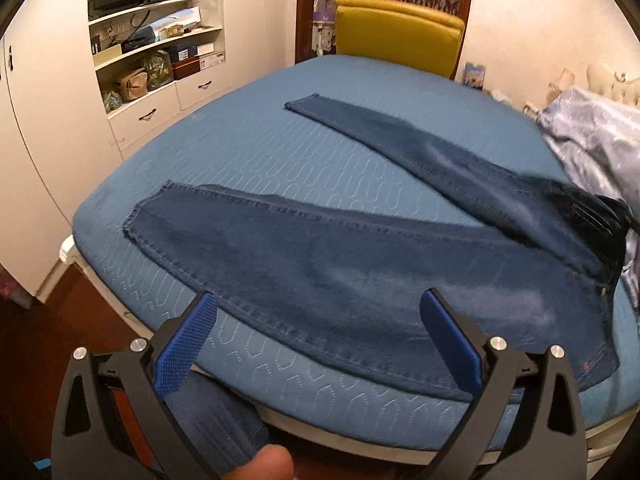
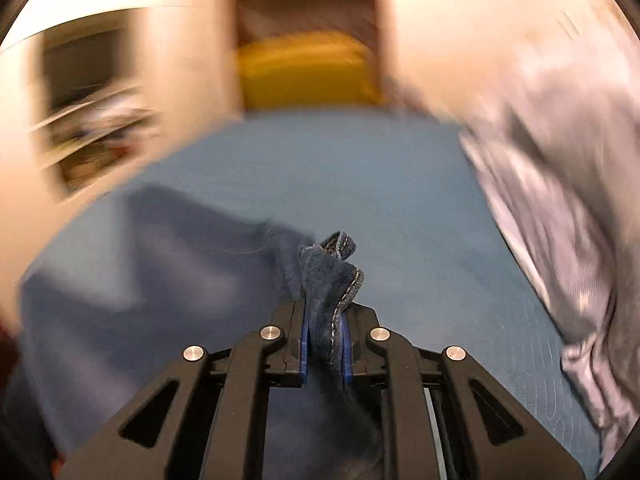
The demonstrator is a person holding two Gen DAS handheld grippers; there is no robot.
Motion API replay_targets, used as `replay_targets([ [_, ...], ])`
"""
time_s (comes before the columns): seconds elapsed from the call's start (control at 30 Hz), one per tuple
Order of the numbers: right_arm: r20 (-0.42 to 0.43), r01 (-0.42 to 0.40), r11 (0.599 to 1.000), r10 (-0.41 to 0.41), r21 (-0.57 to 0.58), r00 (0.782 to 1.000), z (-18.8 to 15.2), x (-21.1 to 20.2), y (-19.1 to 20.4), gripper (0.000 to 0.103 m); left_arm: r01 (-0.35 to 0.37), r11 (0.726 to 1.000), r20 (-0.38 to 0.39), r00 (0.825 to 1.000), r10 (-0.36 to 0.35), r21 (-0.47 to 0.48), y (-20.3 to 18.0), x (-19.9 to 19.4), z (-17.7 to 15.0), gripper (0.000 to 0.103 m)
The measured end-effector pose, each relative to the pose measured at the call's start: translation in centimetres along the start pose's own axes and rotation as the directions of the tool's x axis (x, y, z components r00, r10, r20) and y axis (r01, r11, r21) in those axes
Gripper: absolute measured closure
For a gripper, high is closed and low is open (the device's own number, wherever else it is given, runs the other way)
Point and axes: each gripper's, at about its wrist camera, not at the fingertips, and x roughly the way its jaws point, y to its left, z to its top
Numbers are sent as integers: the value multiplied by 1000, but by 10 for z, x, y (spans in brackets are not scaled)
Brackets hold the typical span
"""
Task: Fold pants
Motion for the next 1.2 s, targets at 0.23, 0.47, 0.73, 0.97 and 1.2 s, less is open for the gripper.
replay_targets([
  [0.23,-207,-144,987,155,64,966,-164,-98,61,89,63,997,-13,998,-63,-42,20,5,-2,1],
  [0.47,-211,-61,974,109,219,971,-176,-94,54,89,241,964,-45,968,-247,-107,45,53,18,2],
  [0.73,-84,-3,951,31,310,996,-99,-102,10,89,519,731,-42,802,-595,-443,99,178,101,33],
  [0.97,-165,189,917,-138,351,977,-80,-80,-28,89,500,656,-42,777,-628,-565,107,271,153,51],
  [1.2,-224,205,892,-121,404,967,-100,-70,-34,89,445,607,-40,784,-619,-659,118,348,194,59],
])
